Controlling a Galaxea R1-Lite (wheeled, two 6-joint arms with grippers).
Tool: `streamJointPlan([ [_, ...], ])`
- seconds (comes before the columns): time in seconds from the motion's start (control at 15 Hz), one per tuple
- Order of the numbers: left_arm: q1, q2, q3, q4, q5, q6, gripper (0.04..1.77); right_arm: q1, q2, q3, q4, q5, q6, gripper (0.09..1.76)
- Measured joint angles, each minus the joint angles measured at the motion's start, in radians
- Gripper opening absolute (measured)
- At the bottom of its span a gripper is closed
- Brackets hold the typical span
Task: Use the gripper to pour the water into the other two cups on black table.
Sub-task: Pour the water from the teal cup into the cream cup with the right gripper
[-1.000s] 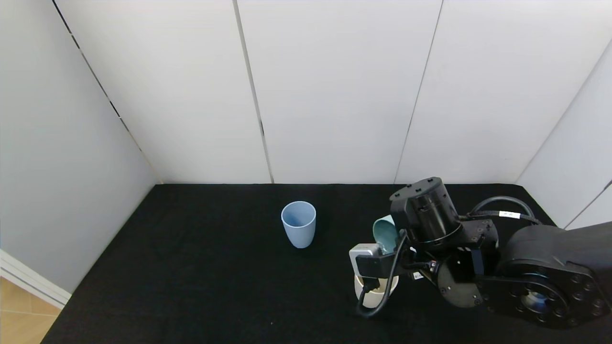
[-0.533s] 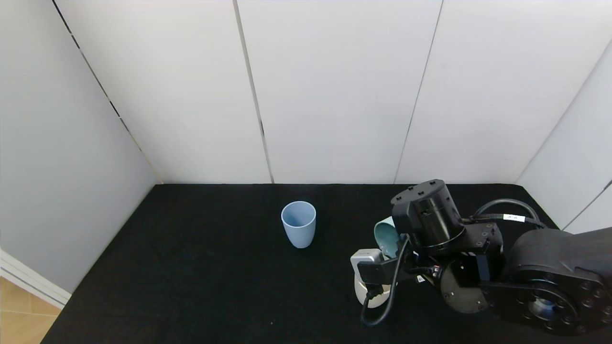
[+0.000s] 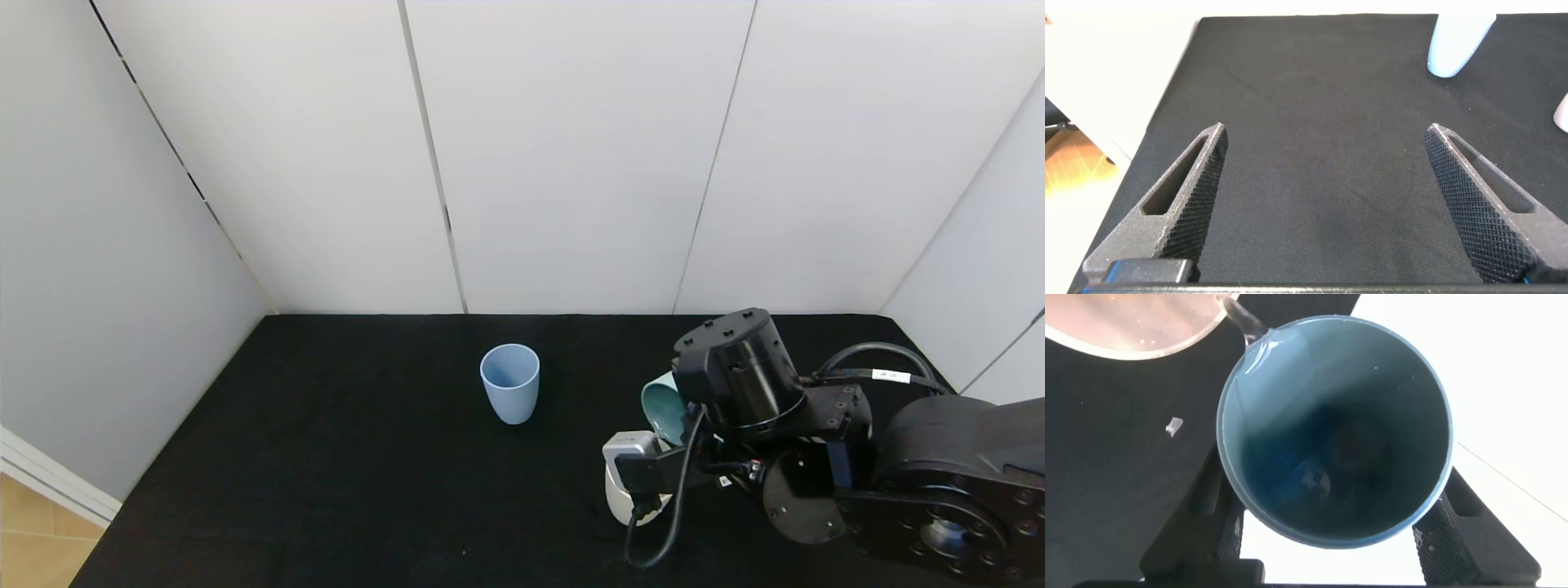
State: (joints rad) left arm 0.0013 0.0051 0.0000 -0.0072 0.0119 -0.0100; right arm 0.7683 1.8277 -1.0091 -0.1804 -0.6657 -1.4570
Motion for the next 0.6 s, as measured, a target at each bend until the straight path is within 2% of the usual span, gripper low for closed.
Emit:
streamJointPlan([
  [0.27,0.0,0.0,0.0,0.0,0.0,0.0,1.72,-0.002,-0.015,0.023,-0.003,0.01,0.039,1.17],
  [0.6,0.0,0.0,0.0,0.0,0.0,0.0,1.72,-0.01,-0.047,0.077,-0.004,0.017,0.282,1.17],
])
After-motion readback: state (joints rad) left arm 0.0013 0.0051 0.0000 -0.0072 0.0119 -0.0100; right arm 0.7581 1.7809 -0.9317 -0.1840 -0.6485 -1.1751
